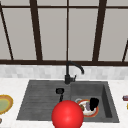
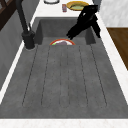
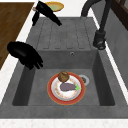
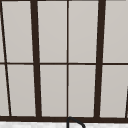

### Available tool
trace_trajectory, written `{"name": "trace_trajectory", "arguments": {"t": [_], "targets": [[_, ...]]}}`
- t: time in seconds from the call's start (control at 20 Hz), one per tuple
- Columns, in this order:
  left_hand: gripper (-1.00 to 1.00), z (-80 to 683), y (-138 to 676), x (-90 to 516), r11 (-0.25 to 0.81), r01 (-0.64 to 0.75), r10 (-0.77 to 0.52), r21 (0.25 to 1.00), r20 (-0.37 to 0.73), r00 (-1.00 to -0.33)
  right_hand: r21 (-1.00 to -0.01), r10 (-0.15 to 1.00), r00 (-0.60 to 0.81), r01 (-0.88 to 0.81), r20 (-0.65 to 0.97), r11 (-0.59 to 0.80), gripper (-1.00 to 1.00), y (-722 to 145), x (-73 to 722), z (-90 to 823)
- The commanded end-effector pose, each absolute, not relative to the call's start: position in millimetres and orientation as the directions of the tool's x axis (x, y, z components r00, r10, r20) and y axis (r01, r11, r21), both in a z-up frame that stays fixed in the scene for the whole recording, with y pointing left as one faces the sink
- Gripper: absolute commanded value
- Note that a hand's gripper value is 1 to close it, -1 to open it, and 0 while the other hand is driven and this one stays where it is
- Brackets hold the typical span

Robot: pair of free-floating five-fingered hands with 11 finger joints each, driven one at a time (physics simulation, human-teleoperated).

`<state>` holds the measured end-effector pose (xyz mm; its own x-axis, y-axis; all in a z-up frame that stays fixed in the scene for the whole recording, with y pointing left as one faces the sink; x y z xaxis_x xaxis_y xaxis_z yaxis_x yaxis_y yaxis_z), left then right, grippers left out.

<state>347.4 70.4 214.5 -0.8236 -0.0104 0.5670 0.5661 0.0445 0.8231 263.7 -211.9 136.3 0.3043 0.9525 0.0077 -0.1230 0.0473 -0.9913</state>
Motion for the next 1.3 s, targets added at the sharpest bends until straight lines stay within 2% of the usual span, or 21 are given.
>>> {"name": "trace_trajectory", "arguments": {"t": [0.0,0.35,1.25], "targets": [[-1.00,214,100,335,0.044,0.561,-0.010,0.827,0.561,-0.827,-0.991,0.953,0.304,-0.123,0.008,0.047,0.00,-212,264,136],[-1.00,210,147,298,0.052,0.564,-0.027,0.824,0.566,-0.824,-0.991,0.953,0.304,-0.123,0.008,0.047,0.00,-212,264,136],[-1.00,211,291,249,0.040,0.560,-0.012,0.828,0.561,-0.828,-0.991,0.953,0.304,-0.123,0.008,0.047,0.00,-212,264,136]]}}
